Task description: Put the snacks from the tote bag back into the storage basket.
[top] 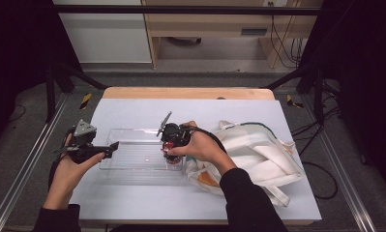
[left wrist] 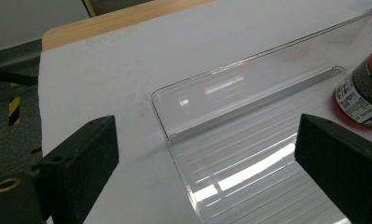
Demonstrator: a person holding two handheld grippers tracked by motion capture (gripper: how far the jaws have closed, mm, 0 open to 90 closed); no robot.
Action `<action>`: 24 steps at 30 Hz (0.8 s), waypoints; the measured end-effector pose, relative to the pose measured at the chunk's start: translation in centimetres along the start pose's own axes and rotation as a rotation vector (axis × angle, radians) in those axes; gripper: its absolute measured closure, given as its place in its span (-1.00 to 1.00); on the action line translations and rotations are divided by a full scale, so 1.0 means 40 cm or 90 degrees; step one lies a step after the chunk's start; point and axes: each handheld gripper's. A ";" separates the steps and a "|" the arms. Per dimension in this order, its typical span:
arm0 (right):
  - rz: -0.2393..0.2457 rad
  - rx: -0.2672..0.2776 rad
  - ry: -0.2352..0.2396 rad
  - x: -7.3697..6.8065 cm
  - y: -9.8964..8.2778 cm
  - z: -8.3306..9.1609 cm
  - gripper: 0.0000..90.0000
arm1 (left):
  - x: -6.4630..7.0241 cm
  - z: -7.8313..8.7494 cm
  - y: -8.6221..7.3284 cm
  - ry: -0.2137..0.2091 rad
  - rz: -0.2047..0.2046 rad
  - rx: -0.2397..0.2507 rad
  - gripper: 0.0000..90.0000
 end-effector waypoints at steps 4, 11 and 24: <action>0.005 0.000 -0.001 0.003 0.000 -0.001 -0.42 | 0.000 0.000 -0.001 0.000 -0.002 -0.003 -0.87; 0.001 0.013 -0.003 0.004 0.002 -0.001 -0.54 | -0.001 -0.004 -0.002 0.000 -0.002 -0.005 -0.87; -0.016 0.085 -0.041 -0.004 -0.002 0.084 -0.79 | -0.004 -0.001 -0.002 0.002 0.002 -0.002 -0.87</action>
Point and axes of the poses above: each handheld gripper's, and its own axes: z roughly backward along the jaws, y roughly out of its top, x roughly to its right, and after that the axes turned 3 degrees about z, right-handed
